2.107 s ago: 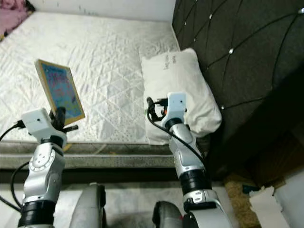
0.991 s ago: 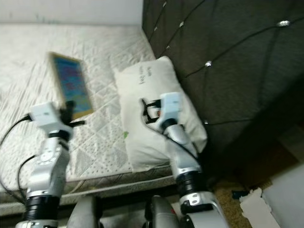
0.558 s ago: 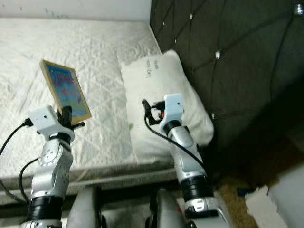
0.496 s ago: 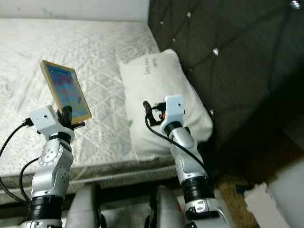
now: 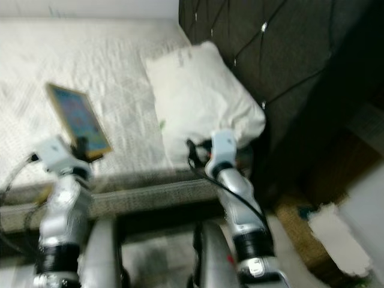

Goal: Clean up the room

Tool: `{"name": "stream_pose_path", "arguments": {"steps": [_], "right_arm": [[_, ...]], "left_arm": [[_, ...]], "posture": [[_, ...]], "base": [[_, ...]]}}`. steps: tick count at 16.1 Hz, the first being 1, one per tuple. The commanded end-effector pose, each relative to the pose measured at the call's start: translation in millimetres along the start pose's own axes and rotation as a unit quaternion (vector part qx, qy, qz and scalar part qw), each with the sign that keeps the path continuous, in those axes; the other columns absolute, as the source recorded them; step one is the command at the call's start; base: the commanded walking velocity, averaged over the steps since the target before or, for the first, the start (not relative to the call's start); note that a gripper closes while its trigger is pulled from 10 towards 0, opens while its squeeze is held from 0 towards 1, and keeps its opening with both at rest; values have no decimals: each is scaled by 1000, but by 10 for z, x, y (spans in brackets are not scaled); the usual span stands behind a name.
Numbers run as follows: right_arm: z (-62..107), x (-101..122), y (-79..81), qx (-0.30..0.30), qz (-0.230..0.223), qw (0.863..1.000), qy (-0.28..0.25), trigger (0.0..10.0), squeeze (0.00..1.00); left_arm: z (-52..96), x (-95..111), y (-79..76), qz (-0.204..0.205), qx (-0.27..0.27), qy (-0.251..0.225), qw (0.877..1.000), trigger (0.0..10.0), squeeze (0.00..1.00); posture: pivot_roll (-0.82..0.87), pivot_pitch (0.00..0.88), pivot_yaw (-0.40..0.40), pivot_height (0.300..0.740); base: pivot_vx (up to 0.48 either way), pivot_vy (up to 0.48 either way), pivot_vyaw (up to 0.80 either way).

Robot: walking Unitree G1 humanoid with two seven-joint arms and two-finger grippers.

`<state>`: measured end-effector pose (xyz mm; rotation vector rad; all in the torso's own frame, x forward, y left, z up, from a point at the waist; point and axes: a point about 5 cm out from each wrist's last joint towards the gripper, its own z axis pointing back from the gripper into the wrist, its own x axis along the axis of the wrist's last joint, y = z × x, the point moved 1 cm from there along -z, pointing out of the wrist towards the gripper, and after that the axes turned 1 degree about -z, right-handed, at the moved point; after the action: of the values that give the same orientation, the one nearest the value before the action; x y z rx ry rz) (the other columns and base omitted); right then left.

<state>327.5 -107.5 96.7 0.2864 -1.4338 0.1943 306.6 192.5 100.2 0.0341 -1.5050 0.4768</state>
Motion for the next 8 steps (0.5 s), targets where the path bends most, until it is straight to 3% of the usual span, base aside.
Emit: {"name": "stream_pose_path", "arguments": {"steps": [1,4,6,8], "right_arm": [[-35,136,-38,-2,14,1000,-18,10000,0],[-19,161,-69,-11,31,999,-22,10000,0],[23,204,-172,-30,48,998,-21,10000,0],[141,259,-319,-46,61,997,-20,10000,0]], "left_arm": [[-45,158,-134,16,-16,-25,999,10000,0],[-88,52,-114,53,-6,25,998,10000,0],[-129,14,-217,72,-31,58,995,10000,0],[-152,-92,-357,110,-56,121,985,10000,0]], "posture": [[-124,0,-83,563],[-120,0,-88,563],[-137,0,-93,563],[-170,0,-98,563]], "base": [[0,0,0],[0,0,0],[0,0,0],[0,0,0]]}}
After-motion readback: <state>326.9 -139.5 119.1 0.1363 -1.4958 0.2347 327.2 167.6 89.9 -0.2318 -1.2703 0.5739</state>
